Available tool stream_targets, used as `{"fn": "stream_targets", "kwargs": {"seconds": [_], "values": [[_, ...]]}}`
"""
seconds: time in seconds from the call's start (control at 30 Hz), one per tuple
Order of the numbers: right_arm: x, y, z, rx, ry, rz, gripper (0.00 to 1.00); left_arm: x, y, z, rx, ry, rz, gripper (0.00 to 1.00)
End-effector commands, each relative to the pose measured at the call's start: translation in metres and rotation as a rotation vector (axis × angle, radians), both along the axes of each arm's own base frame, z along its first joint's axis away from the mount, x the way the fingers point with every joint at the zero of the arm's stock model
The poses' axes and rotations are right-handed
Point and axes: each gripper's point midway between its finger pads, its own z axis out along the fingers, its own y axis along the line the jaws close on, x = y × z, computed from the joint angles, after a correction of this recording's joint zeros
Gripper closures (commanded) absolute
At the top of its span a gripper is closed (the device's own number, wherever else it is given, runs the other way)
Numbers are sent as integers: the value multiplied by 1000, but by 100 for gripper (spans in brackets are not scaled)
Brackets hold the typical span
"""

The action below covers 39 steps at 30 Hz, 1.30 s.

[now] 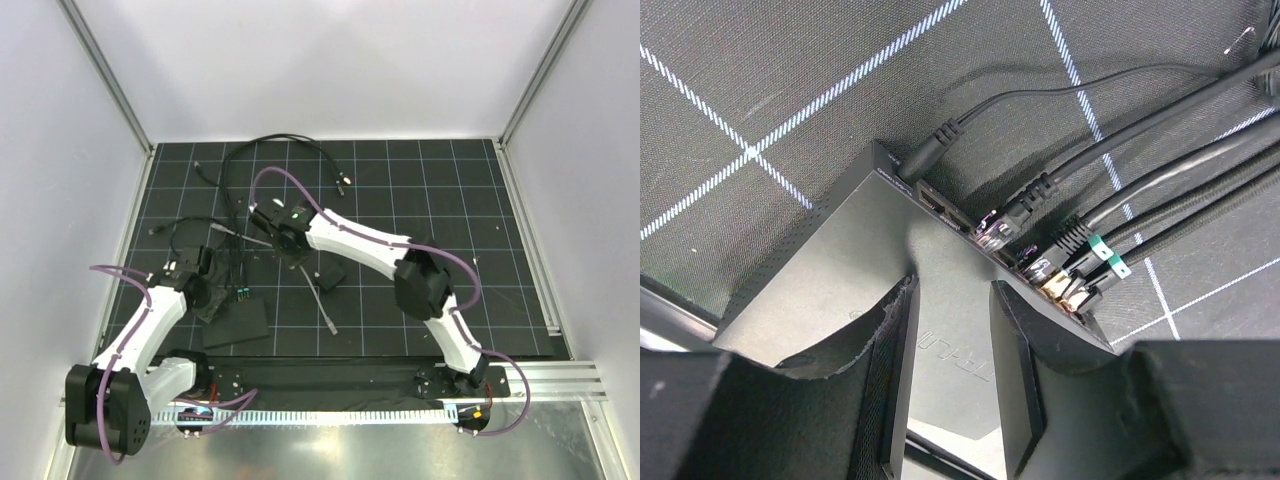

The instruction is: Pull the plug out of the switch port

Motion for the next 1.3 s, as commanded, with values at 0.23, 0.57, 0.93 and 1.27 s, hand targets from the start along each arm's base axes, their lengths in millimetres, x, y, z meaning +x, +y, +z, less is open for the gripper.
{"fn": "stream_targets", "kwargs": {"seconds": [0.23, 0.57, 0.93, 1.27], "values": [[21, -4, 218, 367, -477, -141, 99, -11, 14, -19, 74, 68, 37, 61], [30, 59, 190, 781, -87, -70, 99, -8, 11, -19, 60, 61, 11, 64], [57, -1, 210, 1232, 272, -214, 99, -8, 11, -19, 59, 54, 18, 64], [79, -45, 176, 1342, 387, -313, 99, -10, 13, -20, 67, 50, 27, 64]]}}
